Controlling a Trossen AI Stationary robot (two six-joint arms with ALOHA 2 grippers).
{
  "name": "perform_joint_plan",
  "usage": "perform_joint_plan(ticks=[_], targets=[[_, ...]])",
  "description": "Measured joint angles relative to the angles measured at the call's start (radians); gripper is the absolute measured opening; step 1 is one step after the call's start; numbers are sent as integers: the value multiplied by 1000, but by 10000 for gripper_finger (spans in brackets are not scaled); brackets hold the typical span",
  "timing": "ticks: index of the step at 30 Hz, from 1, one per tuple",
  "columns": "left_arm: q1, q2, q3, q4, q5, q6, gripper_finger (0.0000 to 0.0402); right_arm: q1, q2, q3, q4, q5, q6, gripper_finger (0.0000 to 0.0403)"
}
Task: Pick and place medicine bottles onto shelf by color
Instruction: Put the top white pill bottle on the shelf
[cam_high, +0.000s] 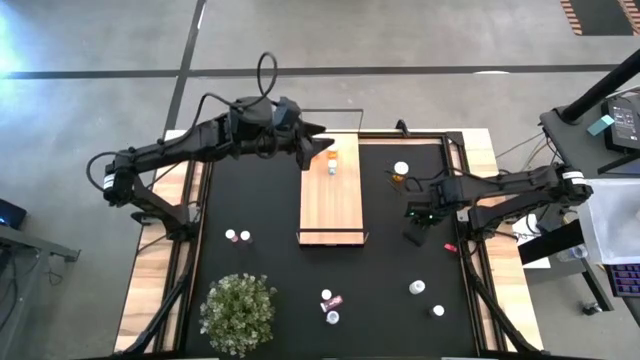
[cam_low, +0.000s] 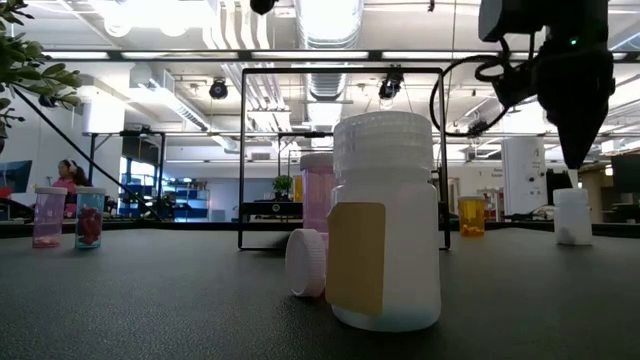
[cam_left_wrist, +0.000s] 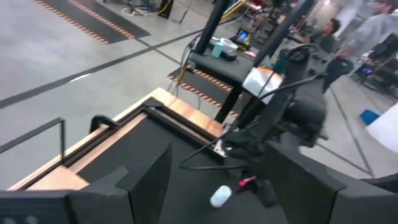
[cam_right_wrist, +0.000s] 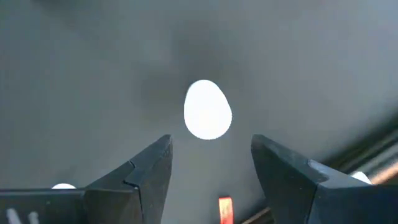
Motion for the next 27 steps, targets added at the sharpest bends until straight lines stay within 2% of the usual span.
perform_joint_plan(ticks=[8,23,27], targets=[[-16,1,0,10,-2,-15,240,0,7,-69,109,10,-15,210],[-17,1,0,9,-4,-14,240,0,8,-134,145,20,25,209],[-17,1,-1,9,-4,-14,240,0,8,-135,156,20,26,192]])
